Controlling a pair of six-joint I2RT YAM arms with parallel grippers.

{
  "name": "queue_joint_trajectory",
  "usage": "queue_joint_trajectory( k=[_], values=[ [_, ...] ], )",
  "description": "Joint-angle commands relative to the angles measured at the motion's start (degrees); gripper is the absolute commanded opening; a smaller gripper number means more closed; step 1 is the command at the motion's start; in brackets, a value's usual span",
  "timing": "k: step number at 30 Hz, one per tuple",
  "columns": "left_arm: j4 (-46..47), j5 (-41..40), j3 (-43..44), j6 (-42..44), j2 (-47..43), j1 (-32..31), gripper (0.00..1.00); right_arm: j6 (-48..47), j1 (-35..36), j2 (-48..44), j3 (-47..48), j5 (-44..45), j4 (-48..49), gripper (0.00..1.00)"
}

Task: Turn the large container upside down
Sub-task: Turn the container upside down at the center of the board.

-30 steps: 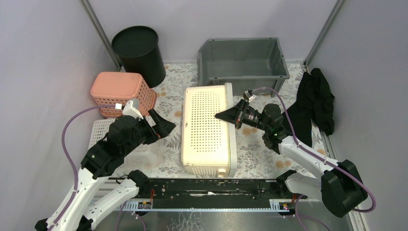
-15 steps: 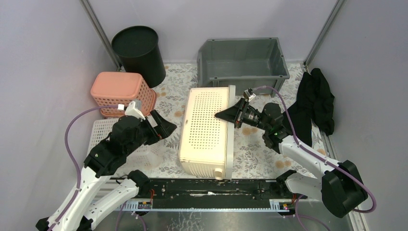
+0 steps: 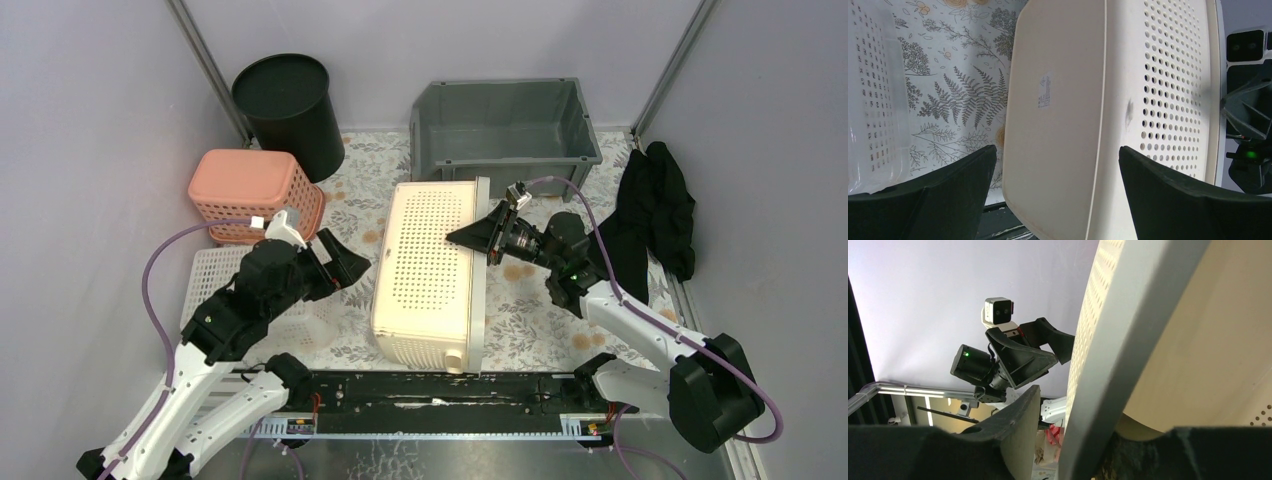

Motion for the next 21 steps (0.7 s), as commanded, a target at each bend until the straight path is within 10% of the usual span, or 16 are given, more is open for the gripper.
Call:
queue_joint_trajectory(
  k=[1,21],
  values=[
    [3.49,0.99,-0.54,0.48,-0.04,0.25,1.00,-1.27,-0.31,-1.38,3.39,-0.46,2.04,0.46],
    [3.76,1.20,-1.28,0.30,-0.27,0.25,1.00,-3.38,-0.31,-2.55,3.81,-0.32,-2.06,0.57]
  ],
)
